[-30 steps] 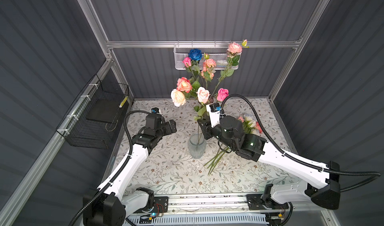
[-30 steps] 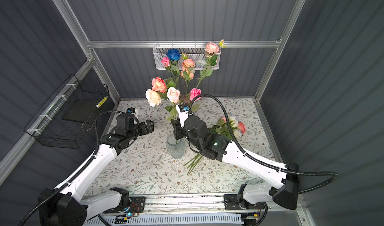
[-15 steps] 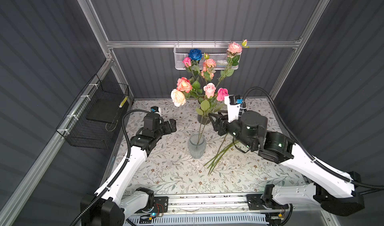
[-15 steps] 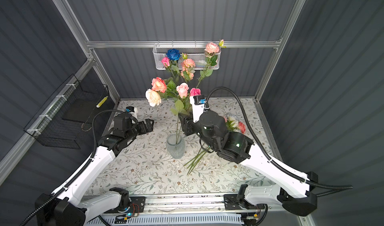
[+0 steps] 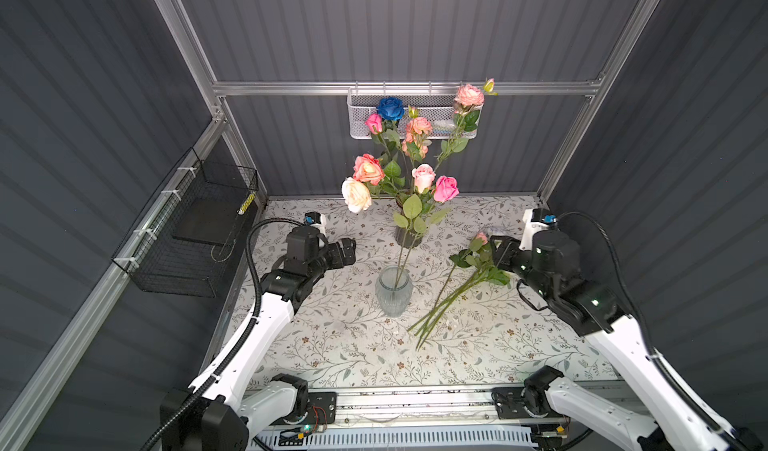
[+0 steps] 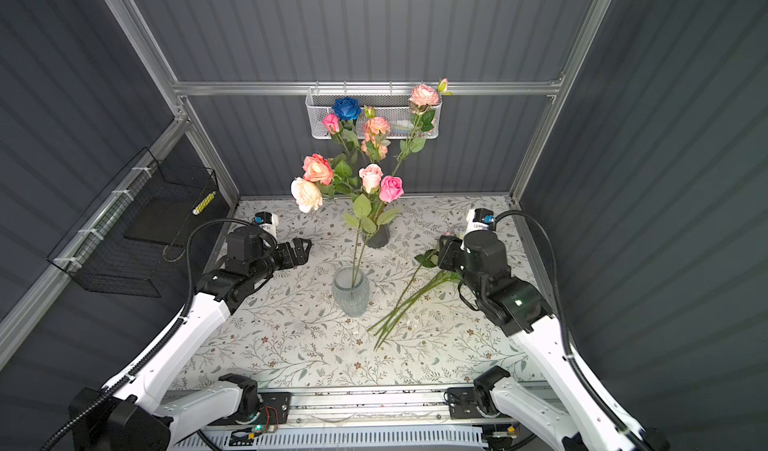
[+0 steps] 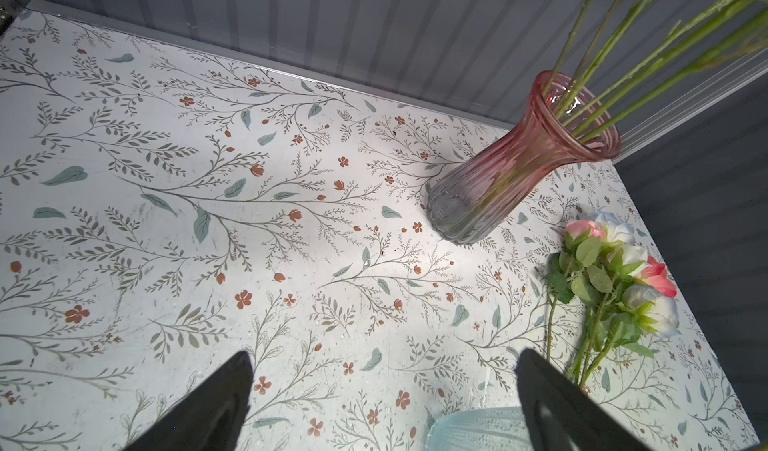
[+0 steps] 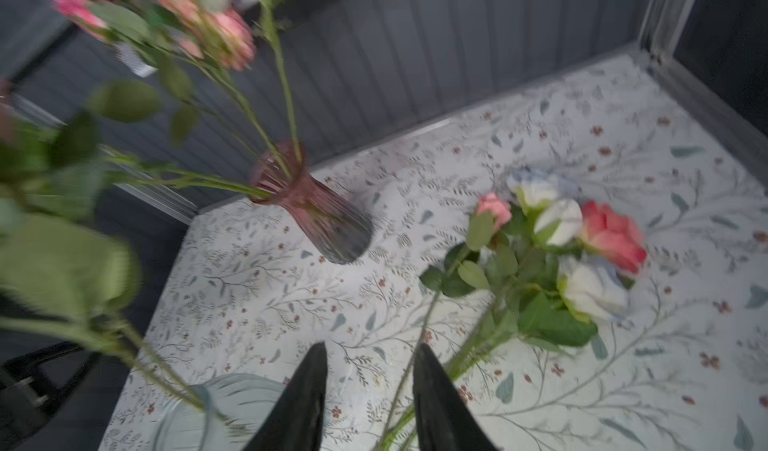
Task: Arrange the flowers into the vase
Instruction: 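Open the right gripper and move it back to the loose roses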
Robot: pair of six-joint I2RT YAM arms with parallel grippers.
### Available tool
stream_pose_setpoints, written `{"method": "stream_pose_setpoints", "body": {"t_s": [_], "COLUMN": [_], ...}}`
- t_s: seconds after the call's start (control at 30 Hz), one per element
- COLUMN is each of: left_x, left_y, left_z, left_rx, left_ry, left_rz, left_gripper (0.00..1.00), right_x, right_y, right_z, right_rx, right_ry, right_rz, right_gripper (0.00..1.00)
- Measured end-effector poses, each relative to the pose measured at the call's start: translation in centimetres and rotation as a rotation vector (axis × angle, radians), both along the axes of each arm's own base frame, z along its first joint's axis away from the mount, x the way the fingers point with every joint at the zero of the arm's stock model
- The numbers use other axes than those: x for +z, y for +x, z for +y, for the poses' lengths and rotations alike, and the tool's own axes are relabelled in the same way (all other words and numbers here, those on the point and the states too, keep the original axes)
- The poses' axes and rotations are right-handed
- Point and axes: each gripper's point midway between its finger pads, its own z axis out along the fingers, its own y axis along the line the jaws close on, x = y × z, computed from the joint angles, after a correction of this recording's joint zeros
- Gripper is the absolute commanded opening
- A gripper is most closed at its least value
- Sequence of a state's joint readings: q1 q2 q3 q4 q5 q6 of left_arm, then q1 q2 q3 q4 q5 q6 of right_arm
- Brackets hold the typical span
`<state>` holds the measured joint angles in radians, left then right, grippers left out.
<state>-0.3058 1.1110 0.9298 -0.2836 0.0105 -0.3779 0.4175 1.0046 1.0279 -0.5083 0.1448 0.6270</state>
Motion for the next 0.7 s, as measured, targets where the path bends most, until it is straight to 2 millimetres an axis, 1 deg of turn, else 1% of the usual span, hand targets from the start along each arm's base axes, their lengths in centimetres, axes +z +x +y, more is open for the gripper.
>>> {"method": "stream_pose_setpoints", "body": {"t_s": [0.07,0.1,0.17,0.2,0.23,0.3,0.4,0.47,0.57,0.7], "left_x": [-0.5,-1.1,-1.9,-2.0,-1.7,-0.3,2.4,3.4,3.7,2.2], "left_y": [0.3,0.6,1.2,1.7,2.3,3.6,4.7,5.1,5.5,6.3], "left_z": [0.4,0.8,1.5,1.8,2.1,2.4,3.2,3.6,4.3,5.2], "left_rx": [0.034,0.062,0.127,0.16,0.186,0.233,0.292,0.31,0.322,0.335], "left_ry": [0.005,0.012,0.024,0.027,0.026,0.019,0.008,0.006,0.016,0.015], "left_rz": [0.017,0.039,0.088,0.107,0.113,0.093,0.025,-0.015,-0.045,-0.011], "left_gripper": [0.99,1.0,1.0,1.0,1.0,1.0,0.99,0.99,0.99,0.99], "right_x": [-5.2,-7.7,-11.8,-13.5,-14.6,-16.0,-16.7,-17.1,-18.3,-19.8], "right_y": [2.1,3.0,4.3,4.7,5.0,5.8,7.0,7.6,7.5,6.9], "right_z": [0.6,1.1,2.1,2.6,3.0,3.7,4.1,4.3,4.1,3.5], "right_rx": [0.001,0.006,0.021,0.029,0.034,0.041,0.042,0.041,0.031,0.011], "right_ry": [0.001,-0.002,-0.004,-0.003,-0.003,-0.002,-0.007,-0.012,-0.029,-0.054], "right_rz": [0.16,0.233,0.362,0.416,0.451,0.498,0.514,0.515,0.543,0.576], "right_gripper": [0.34,0.34,0.38,0.4,0.41,0.43,0.46,0.47,0.47,0.47]}}
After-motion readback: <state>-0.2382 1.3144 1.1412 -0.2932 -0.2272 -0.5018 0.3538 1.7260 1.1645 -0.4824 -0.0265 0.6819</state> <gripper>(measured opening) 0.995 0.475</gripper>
